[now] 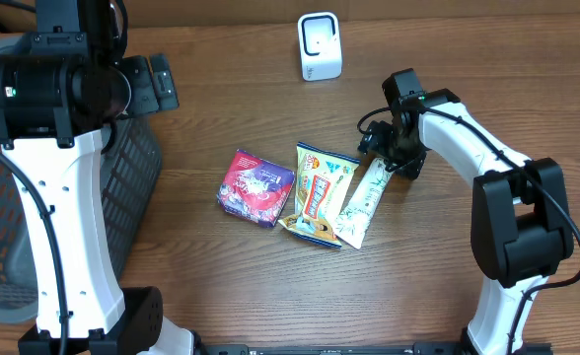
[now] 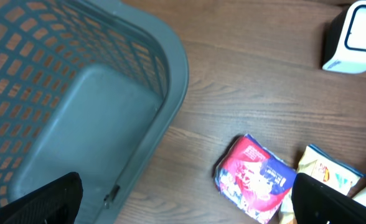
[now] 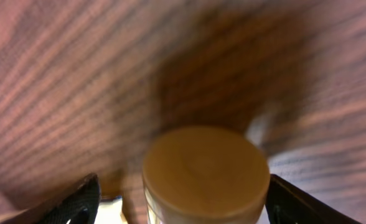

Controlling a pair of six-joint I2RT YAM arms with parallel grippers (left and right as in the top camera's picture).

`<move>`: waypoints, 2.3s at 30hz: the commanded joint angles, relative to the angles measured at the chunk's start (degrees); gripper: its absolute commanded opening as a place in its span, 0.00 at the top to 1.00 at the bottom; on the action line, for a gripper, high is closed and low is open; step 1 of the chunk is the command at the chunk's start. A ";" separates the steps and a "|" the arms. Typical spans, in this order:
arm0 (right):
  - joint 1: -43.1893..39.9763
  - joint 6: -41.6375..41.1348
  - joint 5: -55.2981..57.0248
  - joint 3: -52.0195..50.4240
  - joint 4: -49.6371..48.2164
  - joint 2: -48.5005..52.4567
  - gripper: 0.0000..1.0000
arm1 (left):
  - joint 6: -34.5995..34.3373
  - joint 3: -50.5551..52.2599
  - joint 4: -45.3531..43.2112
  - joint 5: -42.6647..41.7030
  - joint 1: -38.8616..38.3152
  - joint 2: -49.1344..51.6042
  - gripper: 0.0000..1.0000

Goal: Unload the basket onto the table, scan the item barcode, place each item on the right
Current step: 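Move the right gripper over the white bamboo tube and grasp it, then lift the bamboo tube and carry it toward the white scanner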

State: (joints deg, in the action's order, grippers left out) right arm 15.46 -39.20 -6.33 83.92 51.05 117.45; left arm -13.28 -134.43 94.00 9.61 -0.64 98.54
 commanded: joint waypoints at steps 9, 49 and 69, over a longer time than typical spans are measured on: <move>-0.44 0.26 6.12 1.20 -2.01 0.57 0.46 | 1.07 0.13 1.92 -0.02 0.26 -0.09 0.00; -0.35 31.23 -30.86 6.73 -1.95 -20.00 0.82 | 1.05 0.13 2.16 1.46 0.26 -0.09 0.00; 9.75 55.74 -44.76 6.08 -12.35 -17.27 0.87 | 1.05 0.13 2.23 1.49 0.26 -0.09 0.00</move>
State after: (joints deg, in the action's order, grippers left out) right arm 24.56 10.68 -47.81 89.14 39.03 99.11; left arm -13.10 -134.43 96.12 10.11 -0.64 98.54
